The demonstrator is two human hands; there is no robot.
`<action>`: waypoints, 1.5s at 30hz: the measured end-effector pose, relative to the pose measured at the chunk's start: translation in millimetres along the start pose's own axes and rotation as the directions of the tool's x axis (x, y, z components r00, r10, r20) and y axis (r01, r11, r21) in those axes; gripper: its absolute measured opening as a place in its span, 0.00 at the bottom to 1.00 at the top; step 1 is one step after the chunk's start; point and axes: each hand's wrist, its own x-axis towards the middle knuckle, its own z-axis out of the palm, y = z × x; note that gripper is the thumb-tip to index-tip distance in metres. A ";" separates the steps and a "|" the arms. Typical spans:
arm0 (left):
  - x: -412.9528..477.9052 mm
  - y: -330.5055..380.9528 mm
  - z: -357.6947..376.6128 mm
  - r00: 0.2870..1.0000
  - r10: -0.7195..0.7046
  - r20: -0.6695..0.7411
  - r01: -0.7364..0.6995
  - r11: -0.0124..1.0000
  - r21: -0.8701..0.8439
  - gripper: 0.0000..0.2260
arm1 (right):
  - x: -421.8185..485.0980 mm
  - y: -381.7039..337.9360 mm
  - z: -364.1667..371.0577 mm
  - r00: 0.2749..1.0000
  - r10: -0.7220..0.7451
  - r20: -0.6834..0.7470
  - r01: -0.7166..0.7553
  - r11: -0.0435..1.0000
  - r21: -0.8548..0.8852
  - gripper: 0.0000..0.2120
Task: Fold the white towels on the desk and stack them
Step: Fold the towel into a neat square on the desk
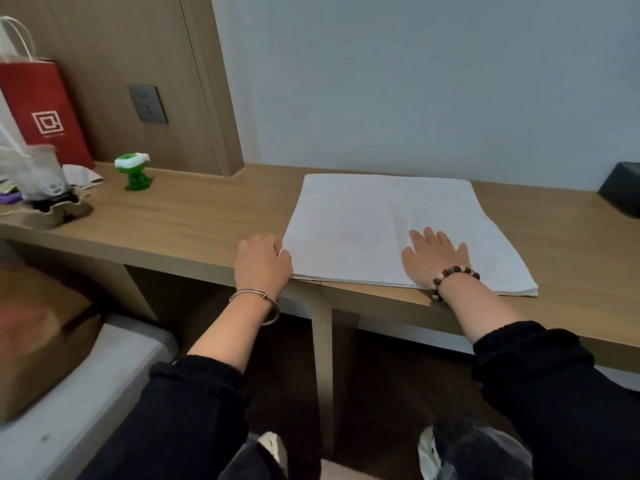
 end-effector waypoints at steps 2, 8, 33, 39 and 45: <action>3.4 -4.1 -7.1 0.989 -0.118 0.091 0.117 0.993 0.008 0.09 | -0.6 0.1 -0.4 1.000 0.002 -0.004 -0.002 1.000 0.002 0.26; 11.4 -1.4 -10.1 0.966 -0.143 0.214 0.153 0.988 -0.034 0.11 | -1.6 -1.9 -1.7 1.000 0.008 -0.003 -0.008 1.000 -0.003 0.26; 39.1 49.9 40.5 0.761 0.209 0.614 -0.451 0.850 0.270 0.20 | -37.3 -33.4 -55.8 0.996 -0.073 0.042 0.083 0.945 -0.318 0.18; 33.7 40.0 49.5 0.791 0.259 0.555 -0.470 0.838 0.278 0.24 | 8.1 -33.5 -18.5 0.951 -0.277 0.135 0.286 0.957 -0.053 0.25; 35.9 36.0 50.0 0.773 0.296 0.561 -0.507 0.820 0.266 0.24 | 49.7 37.9 -9.7 0.995 -0.046 0.093 0.049 0.998 -0.032 0.27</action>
